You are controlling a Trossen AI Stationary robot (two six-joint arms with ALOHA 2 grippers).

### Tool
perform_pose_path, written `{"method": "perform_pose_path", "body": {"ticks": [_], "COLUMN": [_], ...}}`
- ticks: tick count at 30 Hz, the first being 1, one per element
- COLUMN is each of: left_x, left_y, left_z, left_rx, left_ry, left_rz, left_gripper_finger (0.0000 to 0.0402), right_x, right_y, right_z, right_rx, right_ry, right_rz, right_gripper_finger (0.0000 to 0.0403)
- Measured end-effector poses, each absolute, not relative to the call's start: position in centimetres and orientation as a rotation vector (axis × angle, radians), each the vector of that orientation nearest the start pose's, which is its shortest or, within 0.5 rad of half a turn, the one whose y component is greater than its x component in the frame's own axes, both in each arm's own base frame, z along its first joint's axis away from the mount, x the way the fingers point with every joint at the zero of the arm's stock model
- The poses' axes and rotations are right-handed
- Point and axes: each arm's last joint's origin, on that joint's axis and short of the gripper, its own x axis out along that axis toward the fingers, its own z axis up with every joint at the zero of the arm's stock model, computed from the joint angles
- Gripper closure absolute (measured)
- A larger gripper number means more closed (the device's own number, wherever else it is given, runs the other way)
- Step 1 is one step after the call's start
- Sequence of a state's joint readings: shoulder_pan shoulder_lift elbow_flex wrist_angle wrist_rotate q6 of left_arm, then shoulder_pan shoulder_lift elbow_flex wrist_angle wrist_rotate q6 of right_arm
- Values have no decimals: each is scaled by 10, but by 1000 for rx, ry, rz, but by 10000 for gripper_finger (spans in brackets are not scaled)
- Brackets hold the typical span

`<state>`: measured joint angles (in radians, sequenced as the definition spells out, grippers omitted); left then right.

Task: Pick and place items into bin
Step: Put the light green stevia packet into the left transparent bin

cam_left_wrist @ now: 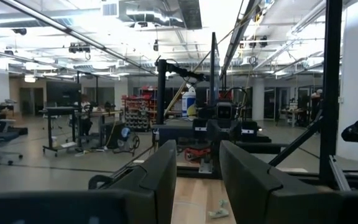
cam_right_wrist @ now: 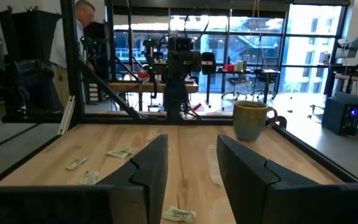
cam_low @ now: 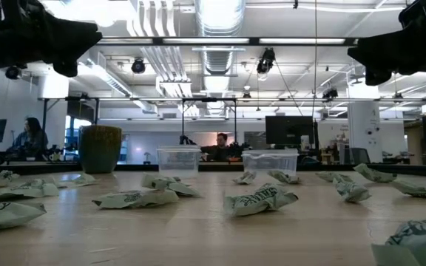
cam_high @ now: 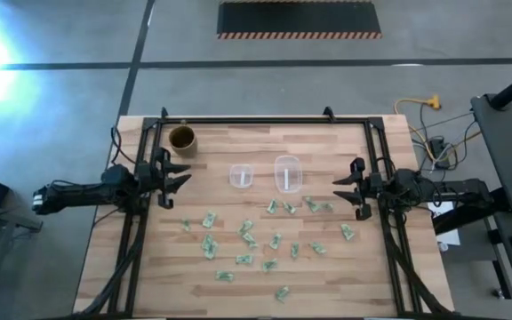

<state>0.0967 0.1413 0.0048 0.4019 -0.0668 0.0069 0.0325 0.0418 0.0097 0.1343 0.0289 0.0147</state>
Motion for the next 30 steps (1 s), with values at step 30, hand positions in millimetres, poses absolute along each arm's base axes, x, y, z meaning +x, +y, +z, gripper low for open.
{"method": "perform_pose_path", "body": {"ticks": [30], "left_x": [105], "left_y": [12], "left_z": [189], "left_rx": [10], "left_ry": [-231], "left_rz": [164], "left_gripper_finger": [294], "right_x": [99], "right_y": [2], "right_z": [177], "right_rx": [18], "right_ry": [-106], "right_rz": [5], "right_gripper_finger": [275]}}
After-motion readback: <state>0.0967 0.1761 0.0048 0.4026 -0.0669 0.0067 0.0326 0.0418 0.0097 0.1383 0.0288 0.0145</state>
